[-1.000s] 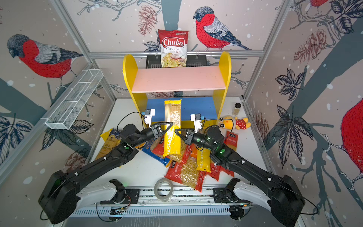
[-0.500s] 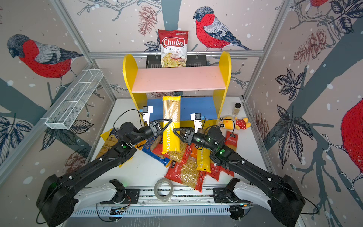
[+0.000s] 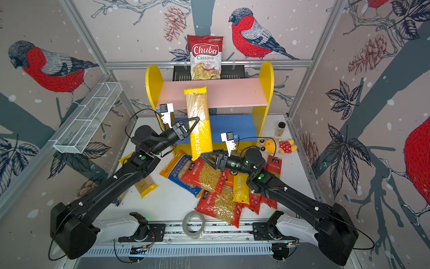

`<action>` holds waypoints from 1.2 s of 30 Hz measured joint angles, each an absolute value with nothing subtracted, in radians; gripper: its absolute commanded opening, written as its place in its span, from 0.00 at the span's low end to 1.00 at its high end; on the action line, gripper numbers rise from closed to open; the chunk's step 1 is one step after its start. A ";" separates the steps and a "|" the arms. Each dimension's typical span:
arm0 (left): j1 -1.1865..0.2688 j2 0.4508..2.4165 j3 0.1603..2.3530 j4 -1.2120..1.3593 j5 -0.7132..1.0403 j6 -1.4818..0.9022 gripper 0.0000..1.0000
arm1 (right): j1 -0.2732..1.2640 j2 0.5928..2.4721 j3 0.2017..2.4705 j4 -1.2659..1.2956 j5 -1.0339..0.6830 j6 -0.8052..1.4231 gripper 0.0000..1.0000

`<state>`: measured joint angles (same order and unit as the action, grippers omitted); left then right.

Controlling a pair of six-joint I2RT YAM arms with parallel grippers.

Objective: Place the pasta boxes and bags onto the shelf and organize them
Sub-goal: 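Grasp the spaghetti package with both grippers and lift it toward the pink shelf, then open the left gripper while the right gripper pushes the package along the pink shelf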

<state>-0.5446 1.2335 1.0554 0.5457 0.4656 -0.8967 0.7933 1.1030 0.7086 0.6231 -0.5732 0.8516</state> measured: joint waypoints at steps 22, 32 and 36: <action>-0.277 1.221 1.177 0.399 0.521 -0.997 0.57 | 0.784 1.436 1.115 0.702 -0.517 1.055 0.09; -0.191 1.063 1.127 0.173 0.463 -0.946 0.70 | 0.821 1.666 1.383 0.695 -0.367 1.298 0.12; -0.186 0.970 1.142 0.035 0.338 -0.850 0.74 | 0.852 1.724 1.492 0.639 -0.321 1.357 0.14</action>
